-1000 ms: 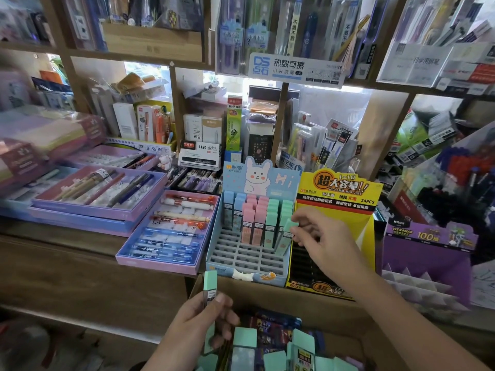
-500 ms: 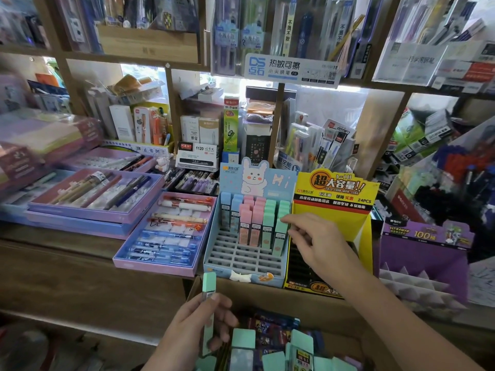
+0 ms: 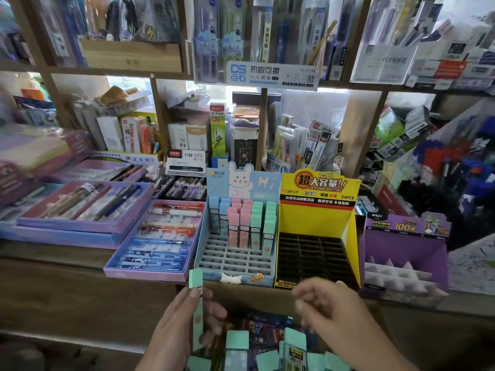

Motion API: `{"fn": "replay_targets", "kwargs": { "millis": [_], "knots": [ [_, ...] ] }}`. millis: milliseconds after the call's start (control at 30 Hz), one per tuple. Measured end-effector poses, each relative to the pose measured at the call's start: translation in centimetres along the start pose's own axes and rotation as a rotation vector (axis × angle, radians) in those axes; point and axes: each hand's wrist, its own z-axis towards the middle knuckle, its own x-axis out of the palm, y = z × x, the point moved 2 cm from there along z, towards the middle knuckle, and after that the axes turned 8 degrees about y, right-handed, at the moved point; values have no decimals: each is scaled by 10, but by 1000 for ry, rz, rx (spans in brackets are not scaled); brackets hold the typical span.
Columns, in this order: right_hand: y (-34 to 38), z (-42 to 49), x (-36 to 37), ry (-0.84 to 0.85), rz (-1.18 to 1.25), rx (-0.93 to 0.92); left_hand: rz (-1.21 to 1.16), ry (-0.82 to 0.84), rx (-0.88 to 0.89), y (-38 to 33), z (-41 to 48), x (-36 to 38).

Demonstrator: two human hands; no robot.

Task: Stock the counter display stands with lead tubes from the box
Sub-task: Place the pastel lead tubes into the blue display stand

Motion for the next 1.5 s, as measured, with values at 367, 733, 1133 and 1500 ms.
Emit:
{"fn": "replay_targets", "kwargs": {
  "millis": [367, 733, 1133, 1500],
  "knots": [
    [-66, -11, 13, 299, -165, 386, 430, -12, 158, -39, 0, 30],
    [-74, -11, 11, 288, -109, 401, 791, 6, 471, -69, 35, 53],
    [-84, -7, 10, 329, -74, 415, 894, -11, 545, -85, 72, 79],
    [-82, -11, 10, 291, -67, 383, 1108, -16, 590, -80, 76, 87]
  ]
}}
